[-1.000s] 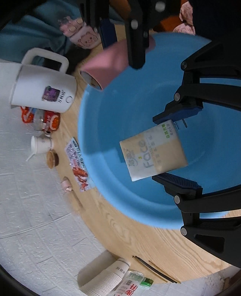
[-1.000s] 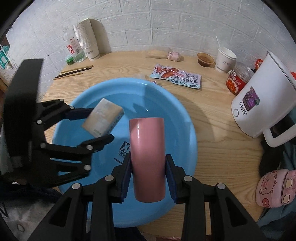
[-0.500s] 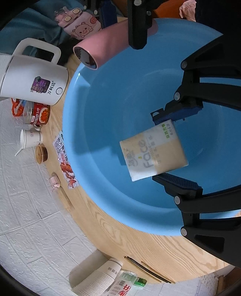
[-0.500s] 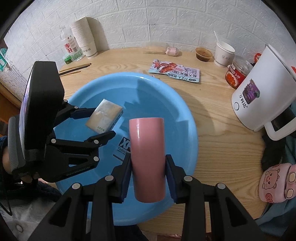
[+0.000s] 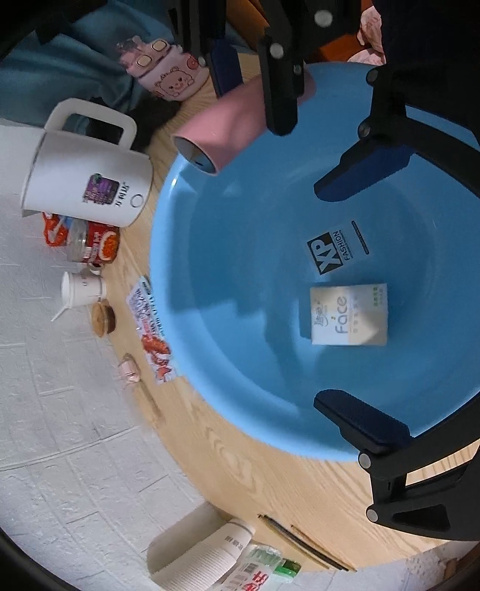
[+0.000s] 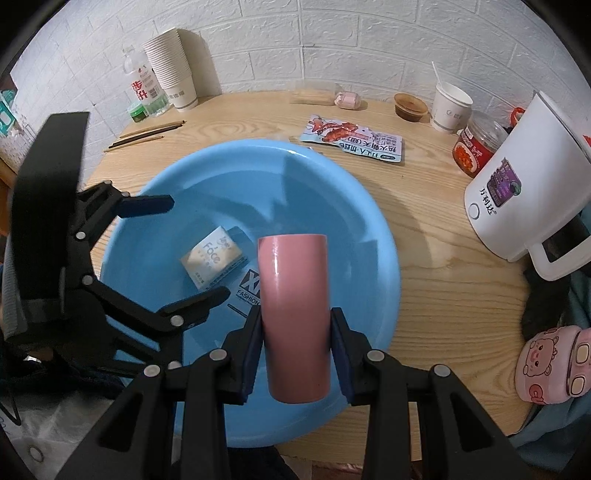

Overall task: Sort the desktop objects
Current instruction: 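Lower the pink roll into the blue basin and open the right tool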

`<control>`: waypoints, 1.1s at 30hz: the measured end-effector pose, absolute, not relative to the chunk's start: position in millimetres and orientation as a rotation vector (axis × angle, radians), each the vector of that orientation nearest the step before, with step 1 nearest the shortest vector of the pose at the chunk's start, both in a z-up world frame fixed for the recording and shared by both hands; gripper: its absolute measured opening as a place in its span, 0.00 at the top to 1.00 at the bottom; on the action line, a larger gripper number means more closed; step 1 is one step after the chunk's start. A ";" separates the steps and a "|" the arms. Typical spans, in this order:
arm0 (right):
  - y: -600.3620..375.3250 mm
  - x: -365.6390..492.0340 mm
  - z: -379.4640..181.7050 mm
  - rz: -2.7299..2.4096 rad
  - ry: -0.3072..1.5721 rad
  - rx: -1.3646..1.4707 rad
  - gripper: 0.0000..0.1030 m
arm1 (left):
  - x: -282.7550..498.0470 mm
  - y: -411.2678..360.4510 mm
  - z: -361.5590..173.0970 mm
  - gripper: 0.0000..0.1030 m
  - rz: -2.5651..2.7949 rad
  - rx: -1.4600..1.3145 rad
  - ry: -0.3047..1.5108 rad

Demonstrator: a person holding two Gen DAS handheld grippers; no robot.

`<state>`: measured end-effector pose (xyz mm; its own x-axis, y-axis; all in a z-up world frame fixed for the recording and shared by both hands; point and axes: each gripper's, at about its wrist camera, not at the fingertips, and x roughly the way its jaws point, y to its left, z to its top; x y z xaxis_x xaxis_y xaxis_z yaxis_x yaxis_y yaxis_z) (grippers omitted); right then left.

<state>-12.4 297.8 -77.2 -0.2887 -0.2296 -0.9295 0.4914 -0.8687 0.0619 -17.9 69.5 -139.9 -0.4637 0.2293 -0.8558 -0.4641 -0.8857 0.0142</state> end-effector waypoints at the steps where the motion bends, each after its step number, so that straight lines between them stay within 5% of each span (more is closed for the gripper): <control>1: 297.3 -12.8 -77.9 -2.184 0.327 1.521 0.66 | -17.2 69.6 -138.1 0.00 2.369 -1.319 0.347; 33: 218.5 -64.4 -165.0 -1.894 0.647 1.622 0.66 | -1.9 -2.5 -117.5 0.00 2.531 -1.265 0.215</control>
<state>-64.4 218.5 -165.0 -0.1134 -0.1023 -0.9883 0.6856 -0.7280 -0.0034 -1.9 -2.5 -117.5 -0.5661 0.2010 -0.7994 -0.3328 -0.9430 -0.0015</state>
